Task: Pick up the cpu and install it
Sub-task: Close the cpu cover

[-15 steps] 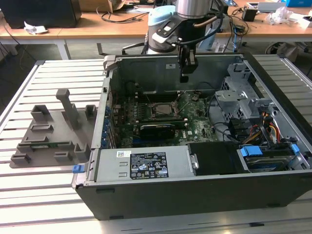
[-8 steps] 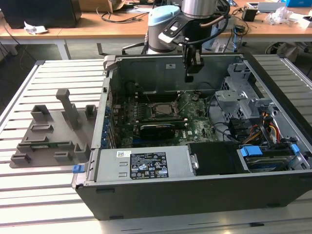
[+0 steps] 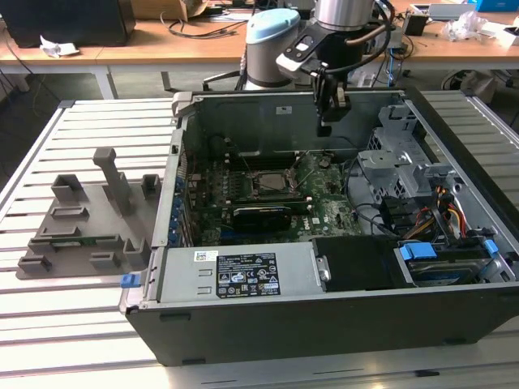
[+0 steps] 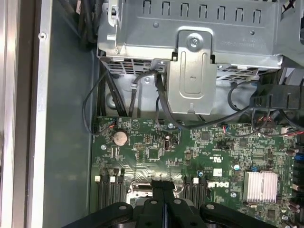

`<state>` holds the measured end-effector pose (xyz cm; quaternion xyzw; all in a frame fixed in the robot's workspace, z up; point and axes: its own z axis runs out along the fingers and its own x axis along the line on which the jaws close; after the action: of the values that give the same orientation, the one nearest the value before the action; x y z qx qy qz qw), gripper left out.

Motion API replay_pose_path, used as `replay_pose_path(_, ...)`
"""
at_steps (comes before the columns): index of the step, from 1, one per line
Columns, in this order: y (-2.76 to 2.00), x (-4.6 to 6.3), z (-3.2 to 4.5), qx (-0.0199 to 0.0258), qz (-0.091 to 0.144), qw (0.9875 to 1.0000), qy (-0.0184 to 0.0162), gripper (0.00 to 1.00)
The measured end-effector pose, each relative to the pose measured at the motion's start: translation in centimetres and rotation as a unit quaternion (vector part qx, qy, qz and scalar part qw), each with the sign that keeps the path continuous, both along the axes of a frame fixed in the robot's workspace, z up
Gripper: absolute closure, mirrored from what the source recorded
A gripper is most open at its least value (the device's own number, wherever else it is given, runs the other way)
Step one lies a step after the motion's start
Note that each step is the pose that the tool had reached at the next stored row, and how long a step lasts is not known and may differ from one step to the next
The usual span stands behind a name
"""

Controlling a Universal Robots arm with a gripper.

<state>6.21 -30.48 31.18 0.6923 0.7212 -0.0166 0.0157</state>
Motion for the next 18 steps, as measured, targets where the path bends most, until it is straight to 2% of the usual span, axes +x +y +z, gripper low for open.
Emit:
replay_pose_path(7,0.00,2.3,0.00,0.0000,0.000,1.0000,0.0004,0.89)
replay_pose_path(9,0.00,3.4,0.00,0.0000,0.000,1.0000,0.0007,0.89)
replay_pose_path(18,0.00,5.6,0.00,0.0000,0.000,1.0000,0.0010,0.89)
